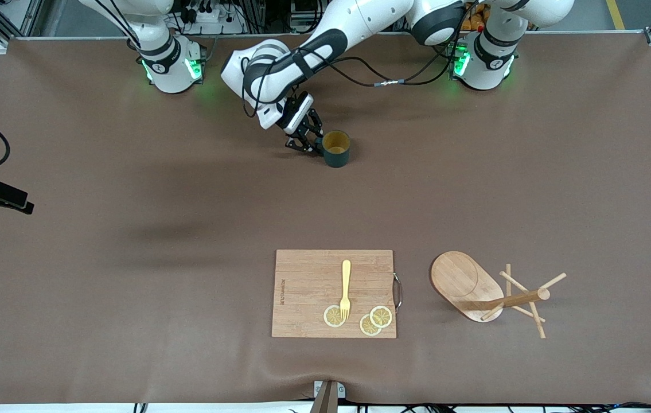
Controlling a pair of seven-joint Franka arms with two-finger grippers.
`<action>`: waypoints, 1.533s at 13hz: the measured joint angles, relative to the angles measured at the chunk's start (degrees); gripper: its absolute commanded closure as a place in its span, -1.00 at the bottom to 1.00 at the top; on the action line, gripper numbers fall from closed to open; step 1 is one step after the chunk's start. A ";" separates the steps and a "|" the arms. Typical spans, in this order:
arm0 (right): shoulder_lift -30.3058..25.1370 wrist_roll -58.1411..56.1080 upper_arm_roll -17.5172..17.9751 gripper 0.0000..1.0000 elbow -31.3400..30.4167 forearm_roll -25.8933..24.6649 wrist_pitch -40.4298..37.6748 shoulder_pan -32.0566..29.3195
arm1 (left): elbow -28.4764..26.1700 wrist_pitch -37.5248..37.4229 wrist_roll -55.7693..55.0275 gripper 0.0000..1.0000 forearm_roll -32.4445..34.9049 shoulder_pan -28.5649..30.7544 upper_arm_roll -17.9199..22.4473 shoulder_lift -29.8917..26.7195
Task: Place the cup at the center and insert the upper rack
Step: 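Lower the left gripper and grasp the mug handle, then lift the mug by its handle and carry it toward the mug tree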
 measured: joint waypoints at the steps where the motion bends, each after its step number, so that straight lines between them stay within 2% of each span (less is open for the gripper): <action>1: 0.00 0.00 0.00 -1.00 0.00 0.00 0.00 -0.07 | 0.05 -0.06 0.00 1.00 -0.09 0.06 -0.09 0.00; 7: 0.00 0.00 0.02 -1.00 0.02 0.00 0.00 -0.10 | 1.45 -0.55 1.44 1.00 -0.52 0.71 -2.75 -1.19; 10: 0.00 0.00 0.03 -1.00 0.04 0.00 0.00 -0.11 | 2.39 -0.54 4.81 1.00 -1.03 2.47 -3.64 -6.63; 13: 0.00 0.00 0.04 -1.00 0.05 0.00 0.00 -0.13 | 1.96 1.46 8.97 1.00 -4.67 6.03 -3.70 -13.12; 15: 0.00 0.00 0.04 -1.00 0.05 0.00 0.00 -0.13 | -1.22 6.04 10.40 1.00 -6.74 9.23 -3.71 -16.95; 20: 0.00 0.00 0.06 -1.00 0.09 0.00 0.00 -0.15 | -17.74 20.10 16.81 1.00 -13.07 18.79 -3.81 -31.26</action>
